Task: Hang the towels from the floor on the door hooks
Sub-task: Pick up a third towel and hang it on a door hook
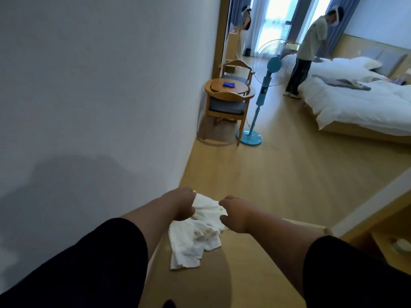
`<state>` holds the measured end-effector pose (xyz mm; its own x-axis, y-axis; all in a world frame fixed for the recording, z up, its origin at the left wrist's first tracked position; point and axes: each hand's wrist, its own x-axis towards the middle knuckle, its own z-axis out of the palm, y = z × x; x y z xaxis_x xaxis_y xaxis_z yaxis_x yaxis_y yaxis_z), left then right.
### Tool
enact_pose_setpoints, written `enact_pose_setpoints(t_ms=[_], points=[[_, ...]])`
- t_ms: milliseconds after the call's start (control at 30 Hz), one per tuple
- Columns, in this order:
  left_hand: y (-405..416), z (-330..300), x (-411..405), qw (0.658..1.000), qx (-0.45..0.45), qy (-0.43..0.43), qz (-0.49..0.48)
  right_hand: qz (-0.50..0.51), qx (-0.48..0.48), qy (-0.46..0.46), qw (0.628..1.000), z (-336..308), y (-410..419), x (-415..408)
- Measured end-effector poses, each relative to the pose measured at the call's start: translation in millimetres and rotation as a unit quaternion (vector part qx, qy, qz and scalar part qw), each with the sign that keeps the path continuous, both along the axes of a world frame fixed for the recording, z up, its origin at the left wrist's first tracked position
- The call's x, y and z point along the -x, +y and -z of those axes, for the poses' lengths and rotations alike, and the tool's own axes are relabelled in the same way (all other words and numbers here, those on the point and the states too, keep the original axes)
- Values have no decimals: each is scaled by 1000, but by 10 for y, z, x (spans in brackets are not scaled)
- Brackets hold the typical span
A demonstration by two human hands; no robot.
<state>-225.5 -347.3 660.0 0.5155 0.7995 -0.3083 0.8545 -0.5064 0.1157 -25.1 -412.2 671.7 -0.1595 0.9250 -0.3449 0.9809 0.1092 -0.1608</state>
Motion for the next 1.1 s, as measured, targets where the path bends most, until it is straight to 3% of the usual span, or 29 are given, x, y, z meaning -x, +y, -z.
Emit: enact_pose_setpoints(t_ms=[367,800,1100], points=[[1728,497,37,997,74,31,5,23,61,7,998,347,1740,41],[2905,1662,-166,967,204,87,-129,-65,196,21,978,1724,3526,-452],[3489,2728,-360,936,302,81,-162,-37,266,37,962,2976,4367,-618]])
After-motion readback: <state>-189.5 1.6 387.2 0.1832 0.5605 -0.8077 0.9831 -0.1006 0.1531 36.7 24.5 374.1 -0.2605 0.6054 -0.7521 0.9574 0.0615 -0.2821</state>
